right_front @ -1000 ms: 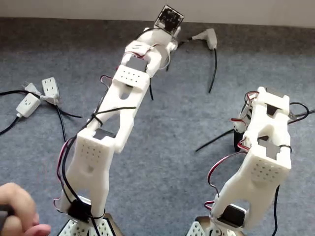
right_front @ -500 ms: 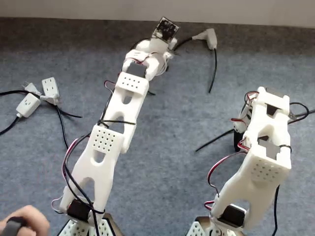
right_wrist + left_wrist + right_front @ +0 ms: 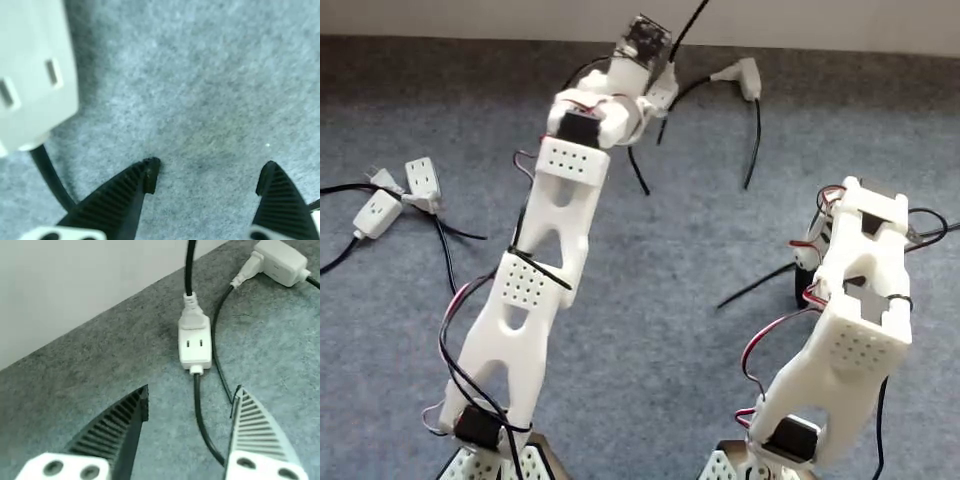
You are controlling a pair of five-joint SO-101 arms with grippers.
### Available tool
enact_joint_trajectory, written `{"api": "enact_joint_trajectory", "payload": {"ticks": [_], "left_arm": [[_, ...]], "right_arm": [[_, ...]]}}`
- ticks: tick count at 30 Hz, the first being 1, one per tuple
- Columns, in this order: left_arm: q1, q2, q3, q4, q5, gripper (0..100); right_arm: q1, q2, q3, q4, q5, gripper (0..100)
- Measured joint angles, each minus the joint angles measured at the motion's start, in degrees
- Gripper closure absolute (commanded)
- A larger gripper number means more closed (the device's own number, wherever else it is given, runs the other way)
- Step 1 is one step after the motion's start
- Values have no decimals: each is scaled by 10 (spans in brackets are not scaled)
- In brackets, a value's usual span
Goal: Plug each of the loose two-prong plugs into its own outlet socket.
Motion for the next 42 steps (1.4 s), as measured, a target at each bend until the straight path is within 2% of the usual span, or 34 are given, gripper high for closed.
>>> {"api": "enact_joint_trajectory", "payload": {"ticks": [6, 12, 16, 22, 36, 42], "left_arm": [[-78, -120, 0, 85, 1, 741], [-193, -211, -1, 194, 1, 742], [-280, -219, -1, 247, 1, 767], [-386, -181, -4, 256, 1, 767], [-395, 3, -4, 261, 1, 765], [-395, 47, -4, 229, 50, 765]], "right_arm": [[0, 0, 0, 0, 0, 663], [0, 0, 0, 0, 0, 663], [0, 0, 0, 0, 0, 663], [0, 0, 0, 0, 0, 663], [0, 0, 0, 0, 0, 663], [0, 0, 0, 0, 0, 663]]}}
